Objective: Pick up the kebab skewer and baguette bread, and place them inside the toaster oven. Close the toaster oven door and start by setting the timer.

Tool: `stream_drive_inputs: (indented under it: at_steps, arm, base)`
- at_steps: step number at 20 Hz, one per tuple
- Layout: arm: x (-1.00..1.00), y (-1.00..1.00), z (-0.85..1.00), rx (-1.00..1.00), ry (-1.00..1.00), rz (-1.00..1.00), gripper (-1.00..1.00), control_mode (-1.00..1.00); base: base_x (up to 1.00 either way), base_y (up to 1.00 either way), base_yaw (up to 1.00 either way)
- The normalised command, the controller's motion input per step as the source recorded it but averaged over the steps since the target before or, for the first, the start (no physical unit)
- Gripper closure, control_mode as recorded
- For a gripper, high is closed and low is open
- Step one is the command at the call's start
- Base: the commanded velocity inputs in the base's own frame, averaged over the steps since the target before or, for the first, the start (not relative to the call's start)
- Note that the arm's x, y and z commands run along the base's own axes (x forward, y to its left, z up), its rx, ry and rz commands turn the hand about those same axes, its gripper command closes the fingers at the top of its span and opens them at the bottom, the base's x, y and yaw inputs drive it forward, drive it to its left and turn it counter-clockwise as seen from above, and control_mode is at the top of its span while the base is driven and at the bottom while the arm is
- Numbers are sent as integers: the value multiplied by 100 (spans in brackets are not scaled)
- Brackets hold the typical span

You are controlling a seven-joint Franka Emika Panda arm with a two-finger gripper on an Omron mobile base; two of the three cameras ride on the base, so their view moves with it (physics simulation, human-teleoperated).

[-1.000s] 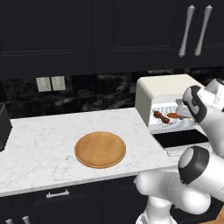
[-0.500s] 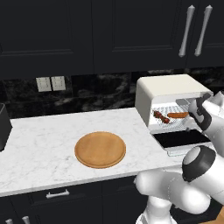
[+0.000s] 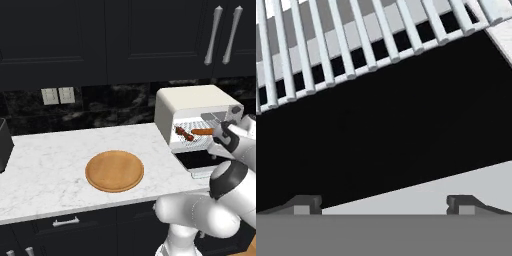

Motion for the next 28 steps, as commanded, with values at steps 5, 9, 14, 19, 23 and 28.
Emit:
stream_drive_inputs:
  at_steps: [5, 9, 14, 19, 23, 28]
  arm:
    - [12, 0, -24, 0, 0, -6, -100, -100]
    - [14, 0, -13, 0, 0, -5, -100, -100]
    - [17, 0, -4, 0, 0, -6, -100, -100]
    - [21, 0, -12, 0, 0, -7, -100, -100]
    - [9, 0, -11, 0, -1, -8, -100, -100]
    - [33, 0, -1, 0, -1, -13, -100, -100]
  base:
    - [0, 0, 0]
    - [0, 0, 0]
    - [0, 0, 0]
    - [0, 0, 0]
    - [0, 0, 0]
    - [0, 0, 0]
